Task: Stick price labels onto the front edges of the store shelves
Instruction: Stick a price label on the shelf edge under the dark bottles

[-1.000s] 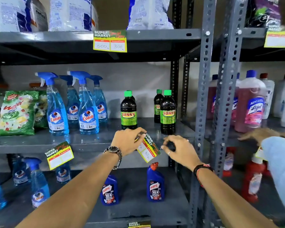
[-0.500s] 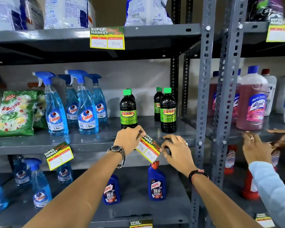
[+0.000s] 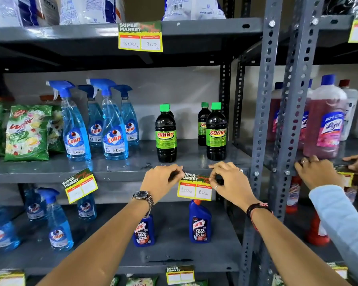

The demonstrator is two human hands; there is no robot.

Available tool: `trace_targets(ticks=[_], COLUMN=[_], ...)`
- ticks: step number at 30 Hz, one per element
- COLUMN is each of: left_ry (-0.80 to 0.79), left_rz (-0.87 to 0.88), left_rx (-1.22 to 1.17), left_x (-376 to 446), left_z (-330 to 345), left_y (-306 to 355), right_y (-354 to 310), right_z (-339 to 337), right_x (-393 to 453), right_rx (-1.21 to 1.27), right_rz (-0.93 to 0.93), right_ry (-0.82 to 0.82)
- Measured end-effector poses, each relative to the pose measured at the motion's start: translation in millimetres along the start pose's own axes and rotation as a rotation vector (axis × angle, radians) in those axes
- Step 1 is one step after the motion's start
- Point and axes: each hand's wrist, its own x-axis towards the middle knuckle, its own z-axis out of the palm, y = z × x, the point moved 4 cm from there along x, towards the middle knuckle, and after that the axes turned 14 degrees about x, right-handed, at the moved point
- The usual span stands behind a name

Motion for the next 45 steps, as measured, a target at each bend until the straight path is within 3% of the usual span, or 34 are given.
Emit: trace_targets(ticks=[17,27,37,41,45], left_ry=[0.084,0.141,0.116,-0.043,0.041], left_rz=[-0.127,-0.186,-0.096,0.006,0.078], left_rx=[0.006,0.017,-0.013,-0.310,-0.146], left_x=[9.2,13.3,10.3,-7.4,-35.9], left_z=[5.2,-2.7,6.6,15.7,-3.3], left_y=[2.6,11.2,6.7,-19.8,-60.3], right_y=[-0.9,-7.7,1.1,3.6,5.1], right_z=[-2.4,9.2,6.6,1.9,-5.4], right_x=[15.1,21.9,18.7,17.7,16.6], right_rx=[-0.030,-0.051,0.071,0.142,0.276], right_rz=[0.057,0.074,0.137,0.190,0.252], right_ry=[0.094,0.250,0.224,0.196,0.194])
